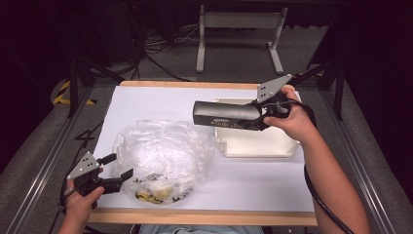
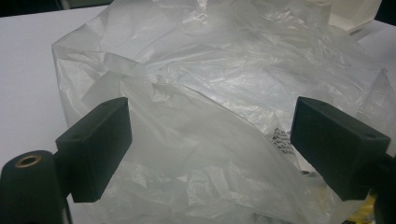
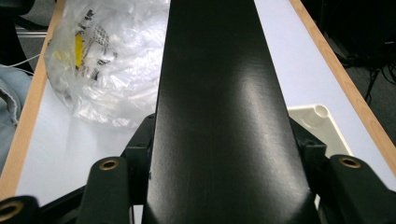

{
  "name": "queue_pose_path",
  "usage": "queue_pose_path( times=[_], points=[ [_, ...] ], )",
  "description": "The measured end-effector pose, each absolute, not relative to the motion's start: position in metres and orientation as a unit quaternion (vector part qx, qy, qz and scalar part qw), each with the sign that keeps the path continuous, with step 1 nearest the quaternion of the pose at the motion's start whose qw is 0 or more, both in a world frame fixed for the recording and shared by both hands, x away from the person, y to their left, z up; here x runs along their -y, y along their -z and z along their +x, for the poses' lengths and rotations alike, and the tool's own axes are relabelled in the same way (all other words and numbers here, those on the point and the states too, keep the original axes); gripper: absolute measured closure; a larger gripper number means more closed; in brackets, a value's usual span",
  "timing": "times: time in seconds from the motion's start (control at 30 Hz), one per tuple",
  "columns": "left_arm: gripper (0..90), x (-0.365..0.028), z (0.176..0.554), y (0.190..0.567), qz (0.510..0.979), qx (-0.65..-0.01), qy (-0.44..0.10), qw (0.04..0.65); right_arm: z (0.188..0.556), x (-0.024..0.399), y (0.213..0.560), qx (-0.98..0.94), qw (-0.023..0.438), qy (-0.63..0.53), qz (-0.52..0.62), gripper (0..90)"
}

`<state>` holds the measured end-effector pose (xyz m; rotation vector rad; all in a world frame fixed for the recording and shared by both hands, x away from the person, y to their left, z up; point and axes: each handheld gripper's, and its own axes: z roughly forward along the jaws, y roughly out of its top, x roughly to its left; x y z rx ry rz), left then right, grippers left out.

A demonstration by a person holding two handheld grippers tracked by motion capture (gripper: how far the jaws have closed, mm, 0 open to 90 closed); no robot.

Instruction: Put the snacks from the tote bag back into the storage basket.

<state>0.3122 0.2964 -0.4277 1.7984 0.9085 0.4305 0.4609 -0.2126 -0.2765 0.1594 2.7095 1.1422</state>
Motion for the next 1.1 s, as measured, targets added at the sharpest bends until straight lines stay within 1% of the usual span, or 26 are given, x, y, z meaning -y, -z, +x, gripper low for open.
queue_pose_path(
  times=[0.37,0.73,1.1],
  points=[
    [13.7,-0.297,0.312,0.428,0.747,-0.379,-0.181,0.515,0.464,0.244,0.274,-0.915,0.121,-0.376,0.080,42.3],
    [13.7,-0.296,0.312,0.428,0.749,-0.380,-0.180,0.512,0.471,0.272,0.275,-0.918,0.125,-0.365,0.092,42.3],
    [13.7,-0.296,0.312,0.428,0.748,-0.382,-0.180,0.511,0.482,0.291,0.277,-0.918,0.125,-0.360,0.111,42.3]
  ],
)
